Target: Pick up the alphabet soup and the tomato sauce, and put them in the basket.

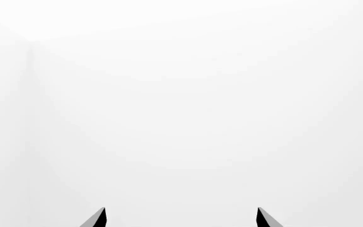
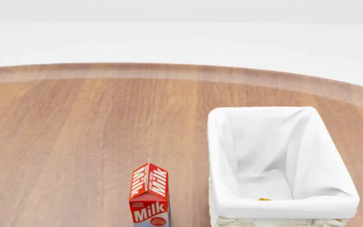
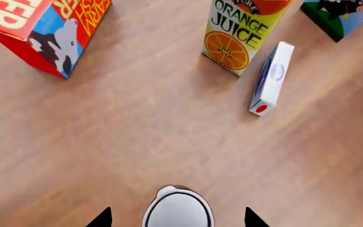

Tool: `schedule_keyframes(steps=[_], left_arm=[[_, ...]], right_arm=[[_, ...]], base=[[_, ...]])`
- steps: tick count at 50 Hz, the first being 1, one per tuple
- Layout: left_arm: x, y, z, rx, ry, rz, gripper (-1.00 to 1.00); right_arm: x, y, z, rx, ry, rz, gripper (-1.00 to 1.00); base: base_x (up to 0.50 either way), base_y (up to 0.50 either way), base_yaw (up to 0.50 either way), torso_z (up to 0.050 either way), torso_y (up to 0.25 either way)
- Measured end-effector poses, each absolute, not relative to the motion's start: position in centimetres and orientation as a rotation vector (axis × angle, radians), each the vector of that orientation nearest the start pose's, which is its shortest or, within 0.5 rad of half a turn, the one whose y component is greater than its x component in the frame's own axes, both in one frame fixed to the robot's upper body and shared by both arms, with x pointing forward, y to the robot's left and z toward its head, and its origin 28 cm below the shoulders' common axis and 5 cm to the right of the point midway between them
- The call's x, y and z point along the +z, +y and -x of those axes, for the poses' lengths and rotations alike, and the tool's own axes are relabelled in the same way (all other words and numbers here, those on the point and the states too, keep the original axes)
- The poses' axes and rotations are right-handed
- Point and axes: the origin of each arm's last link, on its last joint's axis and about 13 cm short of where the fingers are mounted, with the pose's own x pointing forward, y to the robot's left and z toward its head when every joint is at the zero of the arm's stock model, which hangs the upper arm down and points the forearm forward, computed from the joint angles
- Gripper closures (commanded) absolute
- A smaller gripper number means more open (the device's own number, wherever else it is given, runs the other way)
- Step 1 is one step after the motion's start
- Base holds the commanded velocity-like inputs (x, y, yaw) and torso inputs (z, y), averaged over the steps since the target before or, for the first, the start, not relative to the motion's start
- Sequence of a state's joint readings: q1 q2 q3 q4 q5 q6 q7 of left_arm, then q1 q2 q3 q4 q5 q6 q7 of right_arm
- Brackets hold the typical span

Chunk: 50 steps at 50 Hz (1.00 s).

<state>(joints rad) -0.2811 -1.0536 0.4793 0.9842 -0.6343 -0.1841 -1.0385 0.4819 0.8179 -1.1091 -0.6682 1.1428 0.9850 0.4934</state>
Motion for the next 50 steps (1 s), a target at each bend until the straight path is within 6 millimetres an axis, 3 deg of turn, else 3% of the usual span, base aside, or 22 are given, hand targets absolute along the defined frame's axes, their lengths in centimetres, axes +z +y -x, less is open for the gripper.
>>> schedule_keyframes(steps=[50], left_arm=[[20.2,23.4,-15.0,0.061,-0.512,-0.120,-1.00]], right_arm=[[3.6,-10.2,-12.1,0.842,0.933,0.440,-1.00]], base=[[0.00,0.00,0.00,0.000,0.000]])
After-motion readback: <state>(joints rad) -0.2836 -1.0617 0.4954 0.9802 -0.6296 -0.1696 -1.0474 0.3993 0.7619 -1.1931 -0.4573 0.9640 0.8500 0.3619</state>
